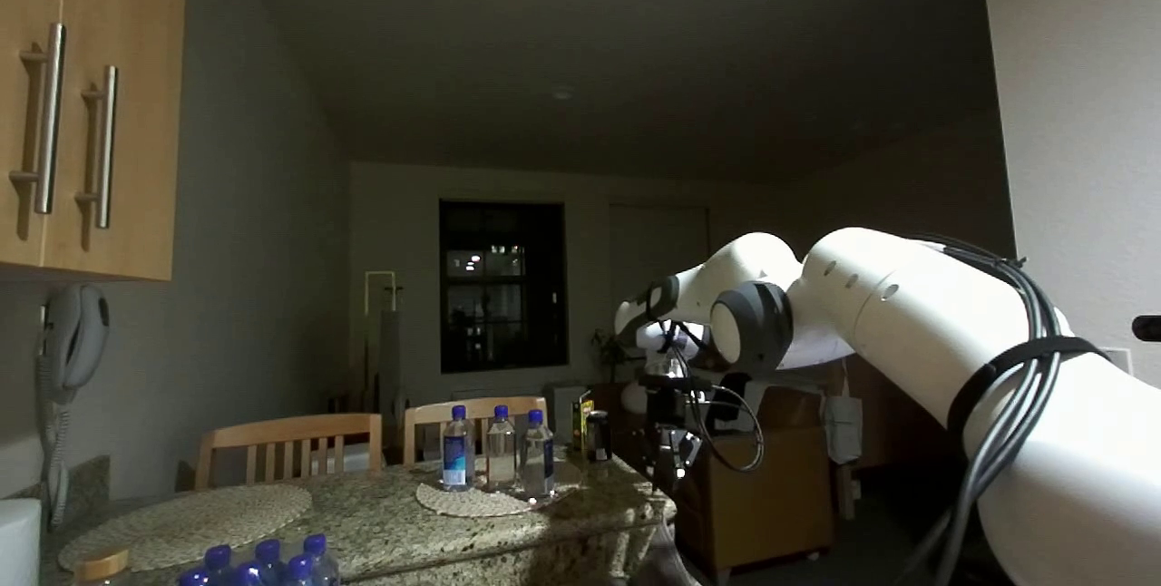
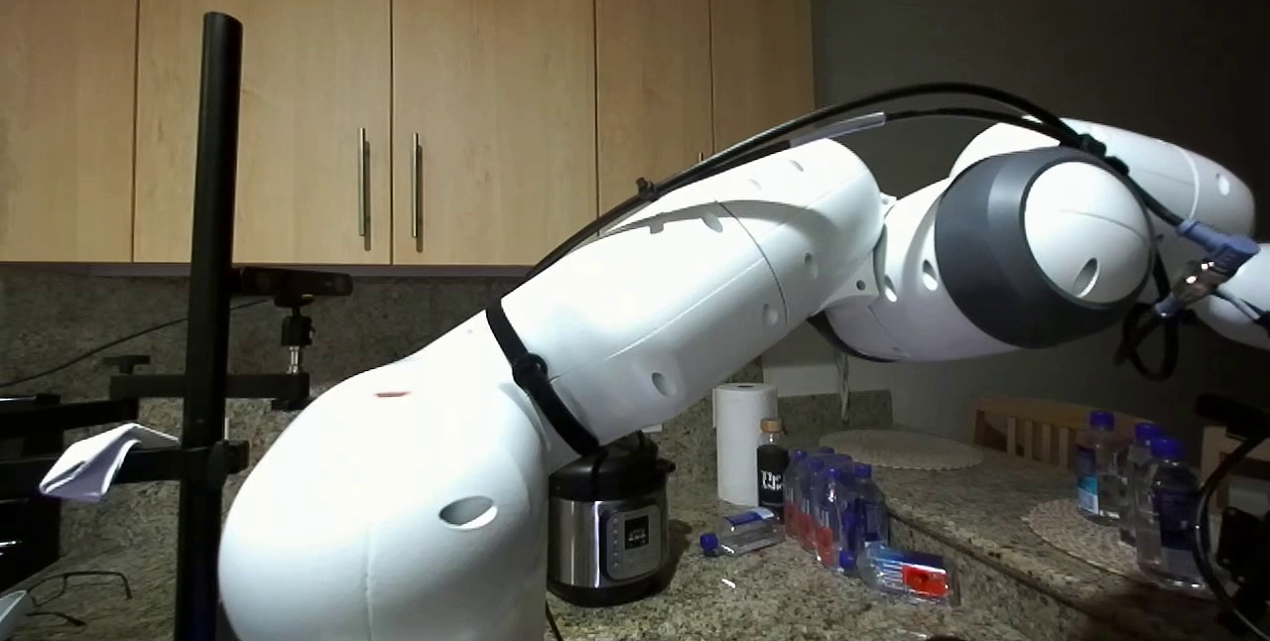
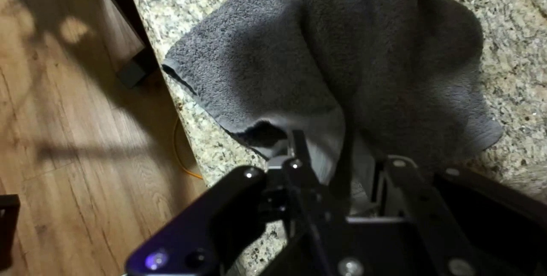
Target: Move the grey towel to the right.
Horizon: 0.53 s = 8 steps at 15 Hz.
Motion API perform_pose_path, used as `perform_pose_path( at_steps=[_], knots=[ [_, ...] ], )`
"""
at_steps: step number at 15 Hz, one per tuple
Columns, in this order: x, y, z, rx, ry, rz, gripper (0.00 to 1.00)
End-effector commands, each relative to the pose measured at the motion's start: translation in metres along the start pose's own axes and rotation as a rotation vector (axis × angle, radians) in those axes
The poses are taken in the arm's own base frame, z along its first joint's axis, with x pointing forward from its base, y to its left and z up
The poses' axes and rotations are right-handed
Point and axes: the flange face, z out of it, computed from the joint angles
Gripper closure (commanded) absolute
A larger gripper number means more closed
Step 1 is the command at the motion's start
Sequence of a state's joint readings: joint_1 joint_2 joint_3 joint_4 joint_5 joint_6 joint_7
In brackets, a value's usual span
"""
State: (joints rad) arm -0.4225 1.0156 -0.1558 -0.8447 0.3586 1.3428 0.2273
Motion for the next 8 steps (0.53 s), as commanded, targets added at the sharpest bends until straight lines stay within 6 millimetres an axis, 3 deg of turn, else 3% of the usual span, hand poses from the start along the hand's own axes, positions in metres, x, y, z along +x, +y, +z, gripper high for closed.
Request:
perform_pose_path(
  at_steps=[1, 6, 8],
  knots=[
    [0.005, 0.005, -0.006, -0.045, 0.008, -0.019, 0.35],
    [0.014, 0.003, -0.008, -0.068, 0.063, -0.087, 0.02],
    [0.018, 0.003, -0.01, -0.083, 0.09, -0.133, 0.0]
  ],
)
